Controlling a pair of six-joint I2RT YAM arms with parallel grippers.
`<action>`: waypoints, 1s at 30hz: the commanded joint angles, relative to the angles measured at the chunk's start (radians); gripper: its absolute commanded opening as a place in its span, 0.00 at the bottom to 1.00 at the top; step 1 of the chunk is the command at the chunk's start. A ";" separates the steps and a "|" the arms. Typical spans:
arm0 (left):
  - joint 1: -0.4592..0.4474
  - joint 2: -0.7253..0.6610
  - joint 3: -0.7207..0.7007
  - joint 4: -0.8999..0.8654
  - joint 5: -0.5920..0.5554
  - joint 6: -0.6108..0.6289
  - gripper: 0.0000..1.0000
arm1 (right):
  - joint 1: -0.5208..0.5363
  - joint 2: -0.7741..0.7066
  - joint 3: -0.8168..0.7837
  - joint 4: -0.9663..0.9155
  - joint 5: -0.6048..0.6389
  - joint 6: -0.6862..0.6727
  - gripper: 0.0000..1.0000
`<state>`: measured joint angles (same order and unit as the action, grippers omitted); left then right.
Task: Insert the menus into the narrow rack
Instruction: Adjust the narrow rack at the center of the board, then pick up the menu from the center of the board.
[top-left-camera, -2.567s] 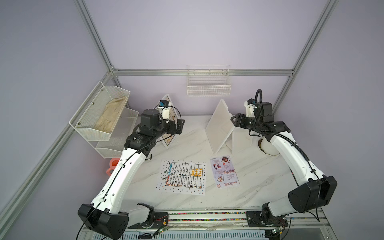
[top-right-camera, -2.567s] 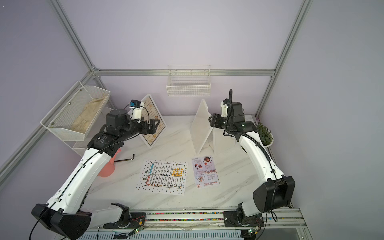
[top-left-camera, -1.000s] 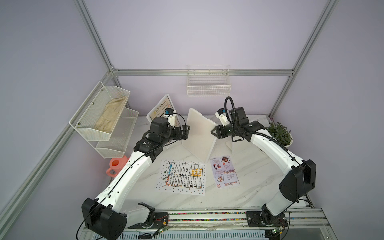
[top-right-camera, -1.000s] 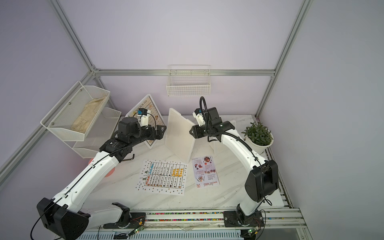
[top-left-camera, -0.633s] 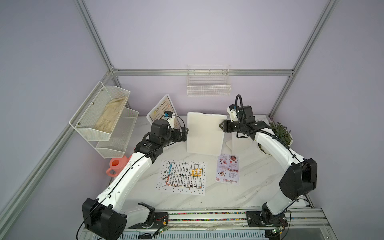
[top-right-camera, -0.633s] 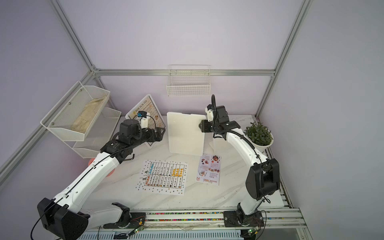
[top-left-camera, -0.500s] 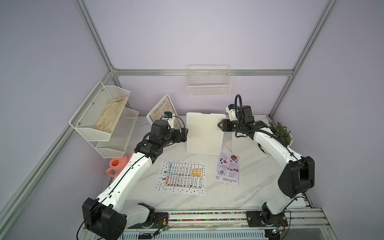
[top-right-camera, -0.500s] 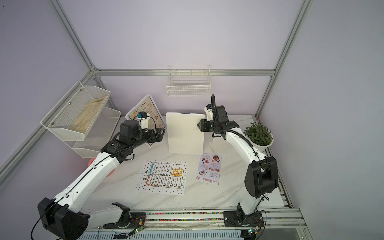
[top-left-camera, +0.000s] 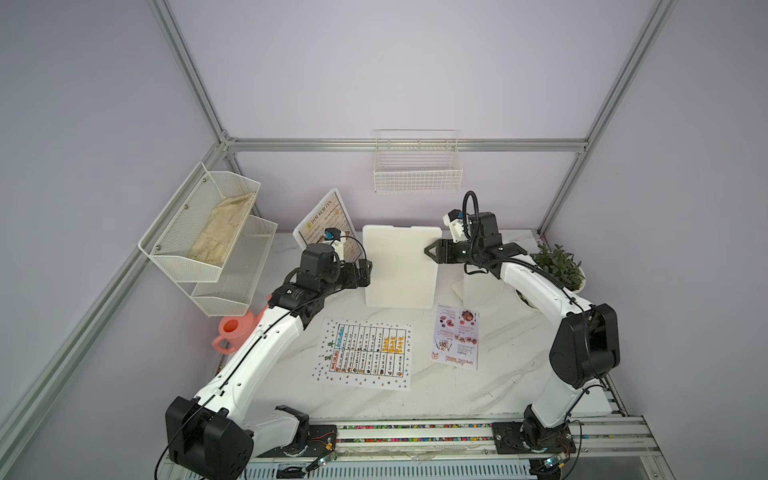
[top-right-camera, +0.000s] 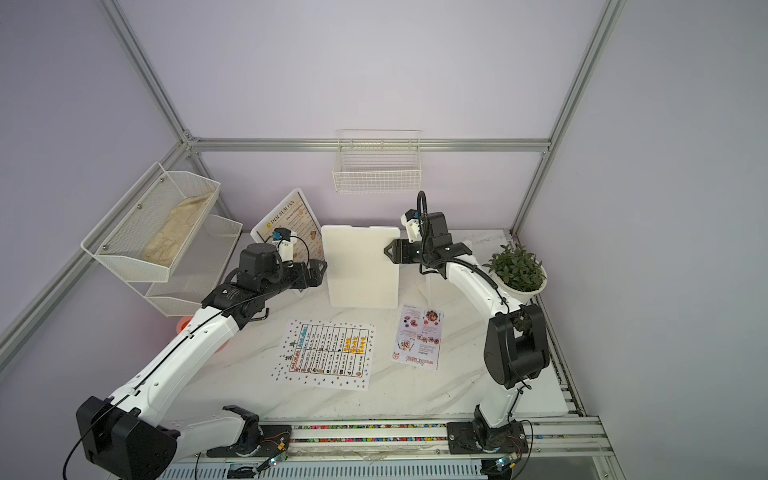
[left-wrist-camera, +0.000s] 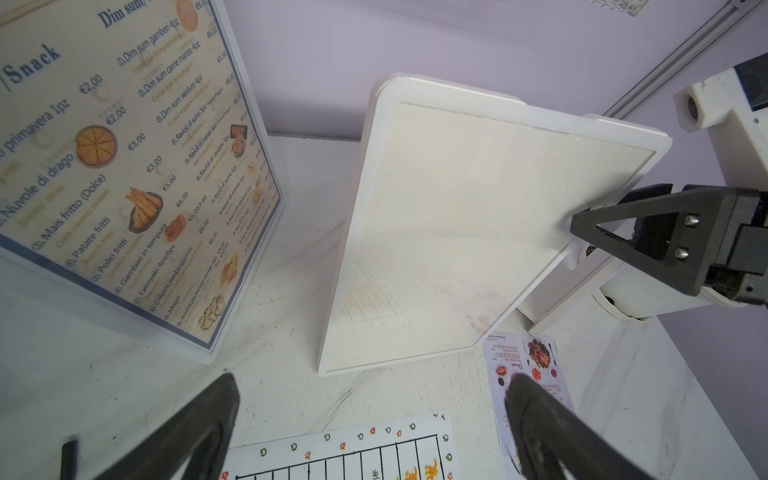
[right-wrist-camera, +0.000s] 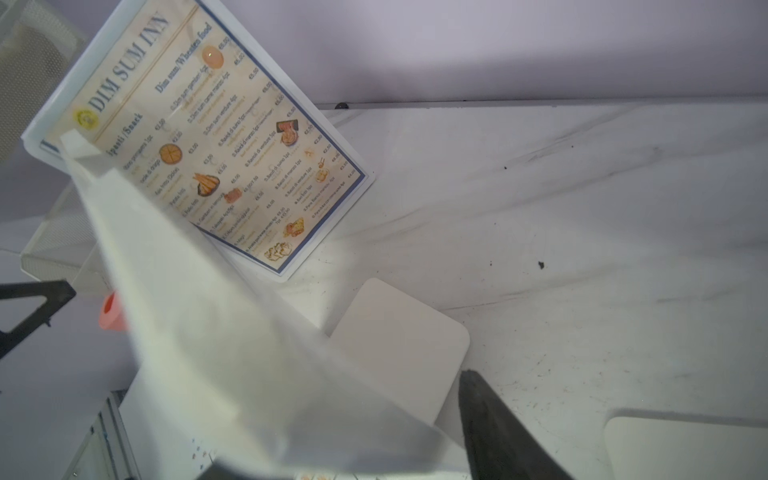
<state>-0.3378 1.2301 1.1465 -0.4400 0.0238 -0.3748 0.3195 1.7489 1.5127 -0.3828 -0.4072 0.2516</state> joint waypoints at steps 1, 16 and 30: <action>0.010 -0.023 -0.003 -0.040 -0.074 -0.017 1.00 | 0.017 -0.064 -0.020 -0.002 0.108 -0.014 0.91; -0.015 -0.244 -0.249 -0.144 -0.160 -0.283 1.00 | 0.396 -0.327 -0.400 0.047 0.429 0.165 0.97; -0.348 -0.262 -0.465 -0.183 -0.248 -0.594 1.00 | 0.483 -0.221 -0.595 0.182 0.313 0.300 0.97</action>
<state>-0.6327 0.9604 0.7174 -0.6243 -0.1795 -0.8543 0.8051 1.4975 0.9077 -0.2497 -0.0704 0.5125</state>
